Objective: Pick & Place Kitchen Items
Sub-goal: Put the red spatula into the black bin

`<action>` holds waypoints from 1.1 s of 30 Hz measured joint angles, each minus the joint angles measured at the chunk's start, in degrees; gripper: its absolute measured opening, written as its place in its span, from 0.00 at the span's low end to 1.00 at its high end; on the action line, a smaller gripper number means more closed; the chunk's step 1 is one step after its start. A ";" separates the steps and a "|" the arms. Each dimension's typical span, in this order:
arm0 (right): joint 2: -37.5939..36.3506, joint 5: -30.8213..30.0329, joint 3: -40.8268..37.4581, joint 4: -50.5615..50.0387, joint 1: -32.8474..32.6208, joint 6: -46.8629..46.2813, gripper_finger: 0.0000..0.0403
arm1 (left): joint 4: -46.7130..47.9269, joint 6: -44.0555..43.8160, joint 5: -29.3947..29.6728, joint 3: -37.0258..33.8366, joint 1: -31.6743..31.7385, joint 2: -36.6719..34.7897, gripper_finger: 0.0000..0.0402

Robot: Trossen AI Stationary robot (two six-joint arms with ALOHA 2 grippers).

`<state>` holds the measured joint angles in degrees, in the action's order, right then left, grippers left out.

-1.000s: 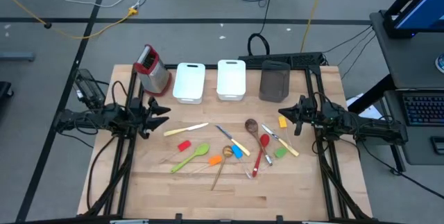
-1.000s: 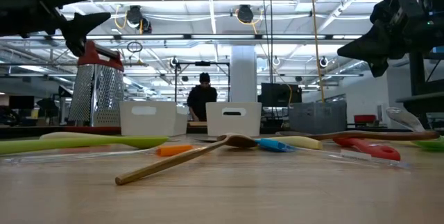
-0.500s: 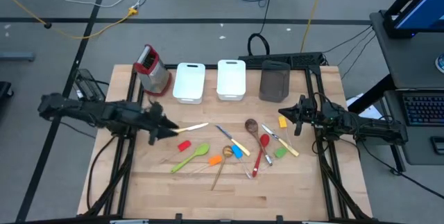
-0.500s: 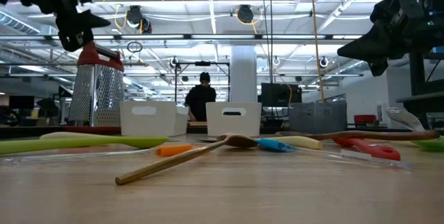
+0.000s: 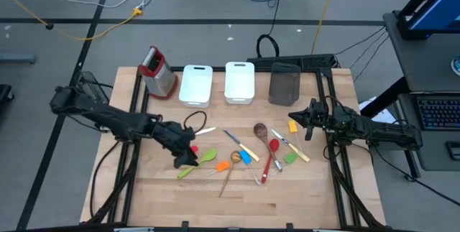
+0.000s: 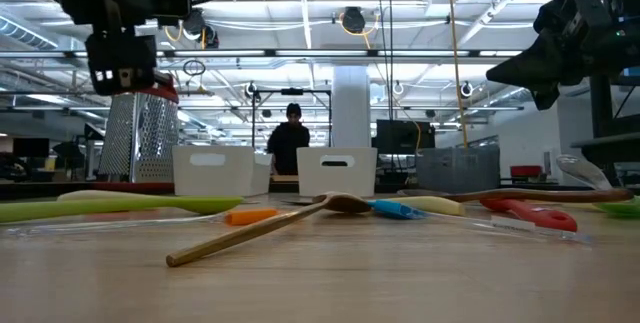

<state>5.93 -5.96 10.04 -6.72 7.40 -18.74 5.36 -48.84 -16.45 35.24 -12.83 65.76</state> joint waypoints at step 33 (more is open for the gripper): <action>0.00 0.00 0.00 -0.02 -0.02 1.53 0.01 | -2.84 -9.20 13.08 0.00 -2.51 1.42 0.53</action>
<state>5.93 -5.96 10.05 -6.74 7.38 -17.21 2.52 -58.04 -3.36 35.24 -15.34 67.17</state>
